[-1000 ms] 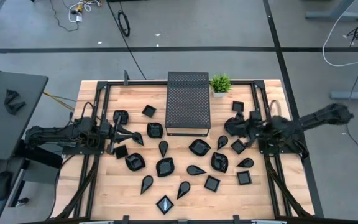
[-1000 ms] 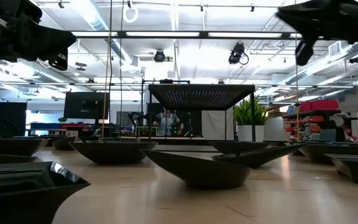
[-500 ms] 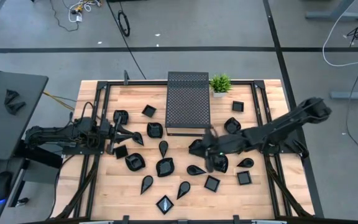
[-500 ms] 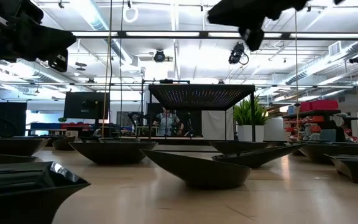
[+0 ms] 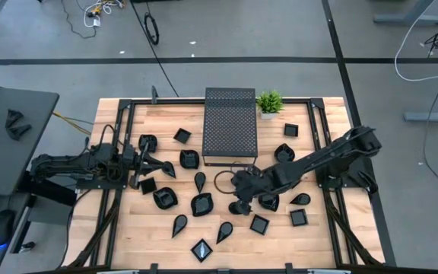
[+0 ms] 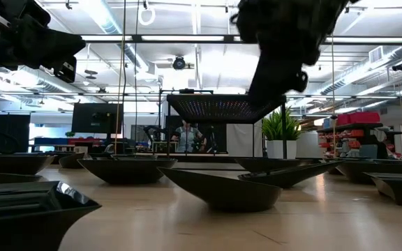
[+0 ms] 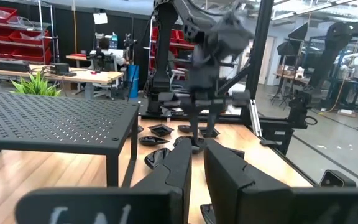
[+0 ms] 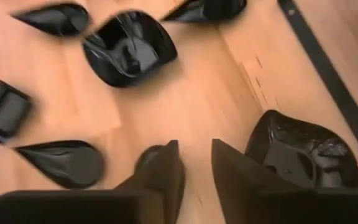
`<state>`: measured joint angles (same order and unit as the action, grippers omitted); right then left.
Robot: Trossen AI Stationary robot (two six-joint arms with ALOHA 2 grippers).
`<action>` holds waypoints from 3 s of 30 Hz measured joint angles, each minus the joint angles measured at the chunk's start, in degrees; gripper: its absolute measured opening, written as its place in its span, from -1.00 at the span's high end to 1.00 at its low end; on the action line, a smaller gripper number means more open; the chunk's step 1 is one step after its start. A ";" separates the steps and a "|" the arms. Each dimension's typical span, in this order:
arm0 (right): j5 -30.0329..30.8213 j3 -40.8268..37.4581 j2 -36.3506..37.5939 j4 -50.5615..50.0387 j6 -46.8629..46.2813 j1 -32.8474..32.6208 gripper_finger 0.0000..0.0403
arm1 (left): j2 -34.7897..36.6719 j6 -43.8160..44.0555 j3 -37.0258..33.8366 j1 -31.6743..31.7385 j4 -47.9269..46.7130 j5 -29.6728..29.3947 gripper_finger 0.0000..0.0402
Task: Pick & Place Mini shaped plates
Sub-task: Put the black leaf-shaped plate on the shelf
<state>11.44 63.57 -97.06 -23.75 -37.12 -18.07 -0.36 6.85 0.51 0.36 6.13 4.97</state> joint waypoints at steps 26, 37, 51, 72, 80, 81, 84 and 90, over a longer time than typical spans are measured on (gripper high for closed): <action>10.01 0.00 -10.45 0.18 9.25 2.00 0.54 | 0.00 3.48 0.00 0.00 -0.41 0.02 0.76; 8.21 -0.74 -10.55 -0.39 7.37 2.00 0.39 | 0.00 3.50 0.00 -0.02 -0.69 0.02 0.76; 9.20 -1.90 -10.55 0.79 6.31 1.41 0.83 | 0.00 3.52 0.00 -0.02 -1.04 0.22 0.76; 2.64 28.80 -10.53 0.88 47.84 -3.48 0.94 | 0.00 4.68 0.00 -0.02 -1.39 0.23 0.76; 1.45 35.91 -10.51 -4.83 69.80 9.50 0.98 | 0.00 4.60 0.00 -0.02 -1.55 0.22 0.76; 0.37 35.91 -10.53 -6.33 71.50 12.24 0.98 | 0.00 4.59 0.00 0.00 -1.67 0.22 0.76; -3.11 35.89 -10.53 -10.12 75.54 20.66 0.98 | 0.00 4.54 0.00 -0.02 -1.75 0.22 0.76; -8.45 33.11 -10.53 -7.64 81.56 35.07 0.98 | 0.00 4.48 0.00 -0.01 -1.73 -0.51 0.76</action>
<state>2.99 96.68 -107.59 -31.40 44.44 17.00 -0.36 11.33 0.51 0.35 4.40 4.46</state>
